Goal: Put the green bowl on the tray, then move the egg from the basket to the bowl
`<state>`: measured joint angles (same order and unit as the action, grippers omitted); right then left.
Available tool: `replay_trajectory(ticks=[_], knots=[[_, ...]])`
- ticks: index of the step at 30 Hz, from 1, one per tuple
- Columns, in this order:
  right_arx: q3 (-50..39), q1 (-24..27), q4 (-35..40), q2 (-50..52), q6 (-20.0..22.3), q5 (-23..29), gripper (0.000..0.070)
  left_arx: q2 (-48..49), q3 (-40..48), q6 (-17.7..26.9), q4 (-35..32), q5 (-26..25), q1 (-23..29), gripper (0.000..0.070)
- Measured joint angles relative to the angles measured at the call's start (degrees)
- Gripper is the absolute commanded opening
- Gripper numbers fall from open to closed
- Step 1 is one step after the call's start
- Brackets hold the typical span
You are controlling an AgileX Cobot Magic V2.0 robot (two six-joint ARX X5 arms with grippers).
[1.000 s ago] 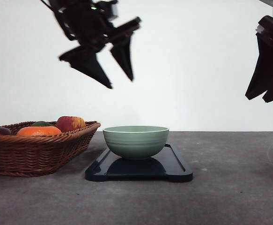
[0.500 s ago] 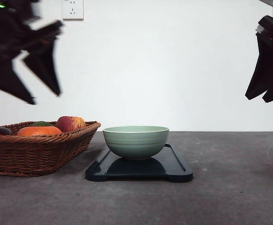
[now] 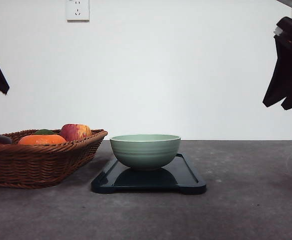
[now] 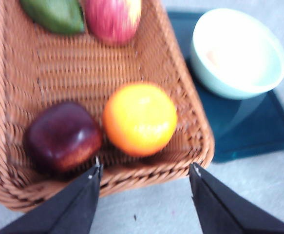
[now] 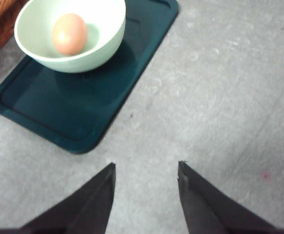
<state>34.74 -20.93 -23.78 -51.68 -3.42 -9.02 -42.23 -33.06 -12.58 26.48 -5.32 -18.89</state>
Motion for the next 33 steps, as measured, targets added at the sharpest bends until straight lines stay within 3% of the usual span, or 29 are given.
replay_trajectory(ticks=[1, 3, 4, 5, 25, 28, 33], knots=[[0.00, 0.00, -0.14, 0.00, 0.00, 0.00, 0.0245, 0.32, 0.00, -0.11, 0.09, 0.00, 0.02, 0.0346], [0.02, 0.00, -0.16, 0.00, 0.00, 0.00, 0.0086, 0.90, 0.00, -0.10, 0.22, 0.00, 0.02, 0.0154], [0.02, 0.00, -0.15, 0.00, -0.02, 0.02, 0.0035, 1.14, 0.00, -0.09, 0.24, 0.00, 0.02, 0.0051], [0.02, 0.00, -0.05, 0.00, -0.01, 0.01, 0.0018, 1.31, 0.00, -0.20, 0.23, -0.07, 0.01, 0.0009], [0.00, 0.00, 0.86, 0.02, 0.00, 0.02, 0.0017, 2.69, 0.30, 0.48, 0.11, -0.54, 0.99, 0.0000], [0.00, 0.00, 0.86, 0.02, 0.00, 0.02, 0.0017, 6.93, 3.58, 2.05, -4.74, -0.53, 4.50, 0.0000], [0.00, 0.00, 0.86, 0.02, 0.00, 0.04, 0.0017, 18.13, 16.50, 3.71, -15.95, -0.48, 12.08, 0.0000]])
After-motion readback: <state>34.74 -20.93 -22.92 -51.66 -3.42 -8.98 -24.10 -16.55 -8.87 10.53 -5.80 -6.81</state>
